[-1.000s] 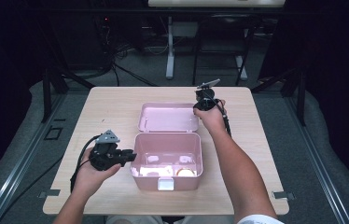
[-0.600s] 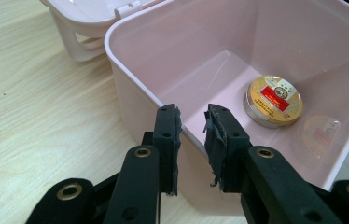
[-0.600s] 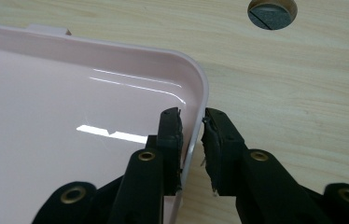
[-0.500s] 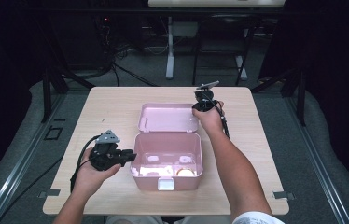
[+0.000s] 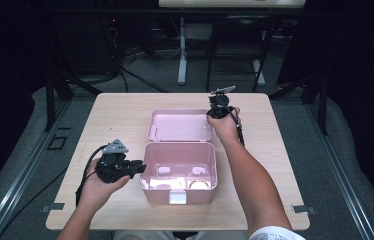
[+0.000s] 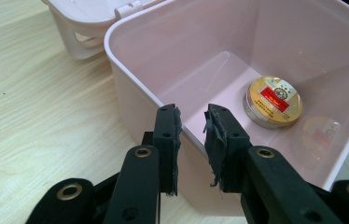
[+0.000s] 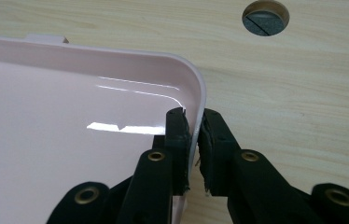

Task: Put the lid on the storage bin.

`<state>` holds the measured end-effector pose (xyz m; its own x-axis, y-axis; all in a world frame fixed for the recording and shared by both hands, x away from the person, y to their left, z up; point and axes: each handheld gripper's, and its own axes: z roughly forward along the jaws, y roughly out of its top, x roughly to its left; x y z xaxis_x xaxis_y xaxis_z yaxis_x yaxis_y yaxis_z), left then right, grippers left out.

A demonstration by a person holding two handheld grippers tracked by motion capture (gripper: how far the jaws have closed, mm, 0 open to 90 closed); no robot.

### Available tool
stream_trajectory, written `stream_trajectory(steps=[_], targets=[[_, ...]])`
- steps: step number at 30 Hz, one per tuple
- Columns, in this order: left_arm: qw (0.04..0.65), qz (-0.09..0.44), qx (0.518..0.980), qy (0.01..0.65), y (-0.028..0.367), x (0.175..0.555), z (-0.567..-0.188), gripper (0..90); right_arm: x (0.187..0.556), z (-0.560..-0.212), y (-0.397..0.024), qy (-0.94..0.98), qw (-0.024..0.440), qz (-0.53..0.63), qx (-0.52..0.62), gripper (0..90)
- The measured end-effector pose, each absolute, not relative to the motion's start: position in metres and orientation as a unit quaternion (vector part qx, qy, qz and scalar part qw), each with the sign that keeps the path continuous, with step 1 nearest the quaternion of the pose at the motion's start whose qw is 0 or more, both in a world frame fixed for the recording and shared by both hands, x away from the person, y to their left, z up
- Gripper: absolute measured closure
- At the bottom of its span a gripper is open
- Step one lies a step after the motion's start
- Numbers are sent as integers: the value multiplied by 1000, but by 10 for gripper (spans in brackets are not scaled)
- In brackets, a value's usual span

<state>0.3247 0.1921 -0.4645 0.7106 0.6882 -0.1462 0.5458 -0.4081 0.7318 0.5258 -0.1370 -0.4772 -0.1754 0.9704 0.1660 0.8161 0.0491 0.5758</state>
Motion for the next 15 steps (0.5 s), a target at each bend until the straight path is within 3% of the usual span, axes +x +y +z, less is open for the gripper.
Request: stream_trajectory(steps=[15], targets=[[398,90,834,371,191,324,-465,741,520,-466,-139,702,144,300,629,836]])
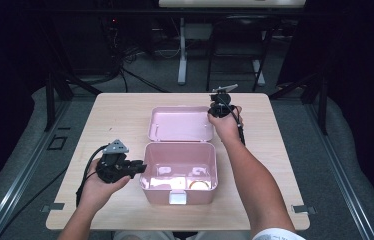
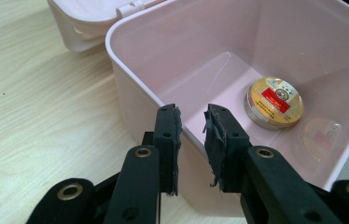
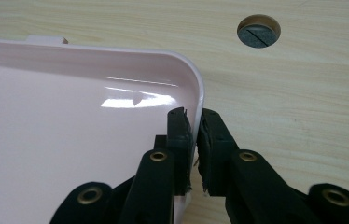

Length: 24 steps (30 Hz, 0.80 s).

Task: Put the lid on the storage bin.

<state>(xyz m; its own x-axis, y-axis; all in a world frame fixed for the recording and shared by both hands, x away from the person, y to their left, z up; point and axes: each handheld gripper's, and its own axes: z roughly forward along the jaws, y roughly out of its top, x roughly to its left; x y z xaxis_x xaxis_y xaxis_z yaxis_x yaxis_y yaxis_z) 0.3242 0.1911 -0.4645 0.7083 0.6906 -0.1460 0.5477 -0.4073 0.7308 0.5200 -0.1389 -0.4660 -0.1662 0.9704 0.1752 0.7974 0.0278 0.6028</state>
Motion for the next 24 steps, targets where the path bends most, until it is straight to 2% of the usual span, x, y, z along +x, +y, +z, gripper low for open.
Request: stream_trajectory(steps=[24], targets=[[397,88,836,368,191,325,-464,742,506,-441,-143,696,166,334,614,853]])
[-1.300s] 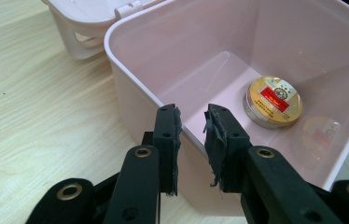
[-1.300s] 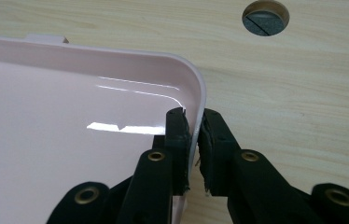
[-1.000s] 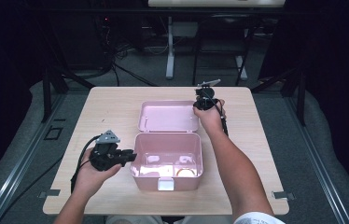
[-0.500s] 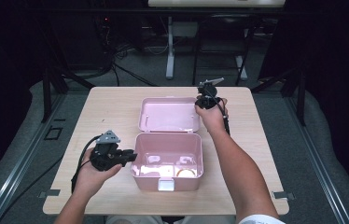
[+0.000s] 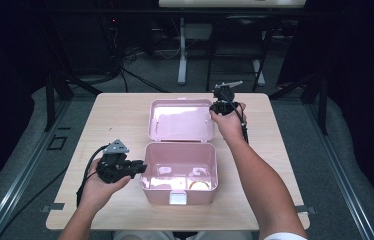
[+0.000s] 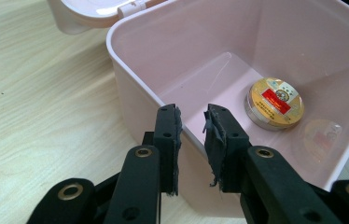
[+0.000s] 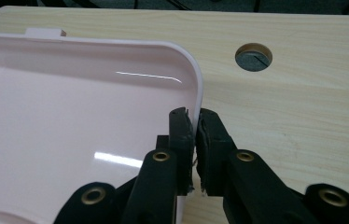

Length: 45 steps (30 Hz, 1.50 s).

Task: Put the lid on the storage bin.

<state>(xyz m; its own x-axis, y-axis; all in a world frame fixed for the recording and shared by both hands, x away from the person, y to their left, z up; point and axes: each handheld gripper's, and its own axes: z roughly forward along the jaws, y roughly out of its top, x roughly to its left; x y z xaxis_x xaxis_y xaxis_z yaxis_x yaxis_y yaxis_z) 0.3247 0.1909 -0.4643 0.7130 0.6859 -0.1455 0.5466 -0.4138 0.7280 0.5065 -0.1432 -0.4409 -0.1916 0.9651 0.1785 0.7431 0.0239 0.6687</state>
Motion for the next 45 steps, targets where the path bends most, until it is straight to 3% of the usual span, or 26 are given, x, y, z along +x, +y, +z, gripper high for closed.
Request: stream_trajectory(steps=[45], targets=[[400,83,830,380,191,325,-465,743,444,-391,-152,695,217,409,550,875]])
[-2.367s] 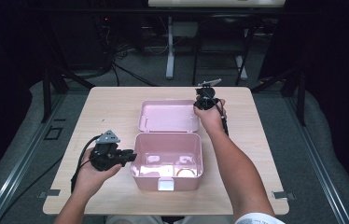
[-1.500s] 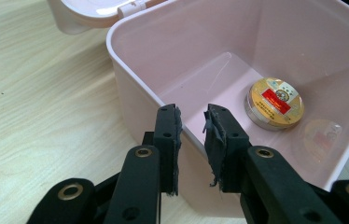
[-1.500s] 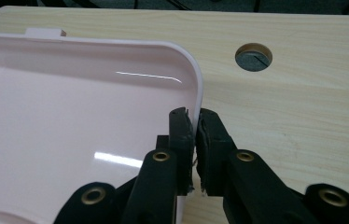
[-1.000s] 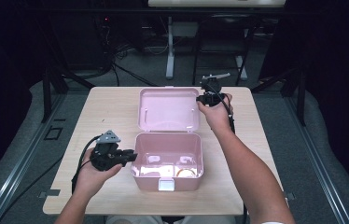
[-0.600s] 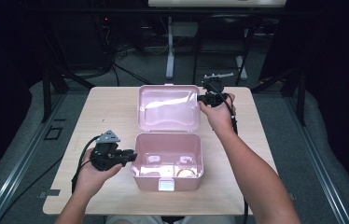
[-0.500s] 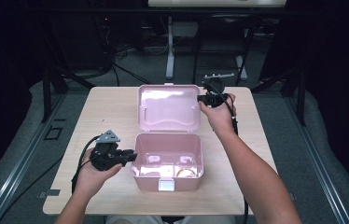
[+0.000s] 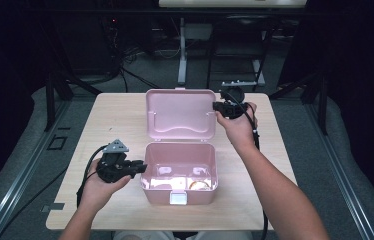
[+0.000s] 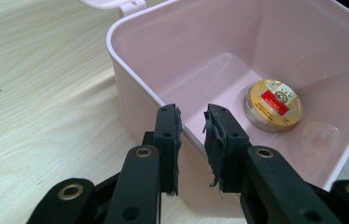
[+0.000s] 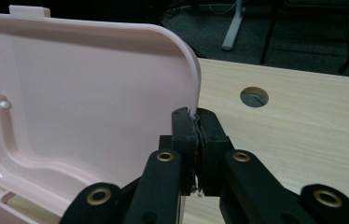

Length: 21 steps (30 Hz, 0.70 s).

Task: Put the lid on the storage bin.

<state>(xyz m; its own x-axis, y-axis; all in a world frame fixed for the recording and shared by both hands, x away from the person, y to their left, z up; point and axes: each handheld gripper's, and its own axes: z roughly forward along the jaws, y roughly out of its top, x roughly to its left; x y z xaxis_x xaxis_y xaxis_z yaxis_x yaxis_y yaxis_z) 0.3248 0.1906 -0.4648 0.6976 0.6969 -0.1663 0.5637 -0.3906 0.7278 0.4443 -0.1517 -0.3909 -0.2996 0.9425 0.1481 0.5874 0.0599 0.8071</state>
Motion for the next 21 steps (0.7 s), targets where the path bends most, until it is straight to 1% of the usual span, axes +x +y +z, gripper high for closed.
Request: stream_trajectory(steps=[21], targets=[[399,83,829,382,191,325,-464,744,394,-385,-156,692,257,450,502,875]])
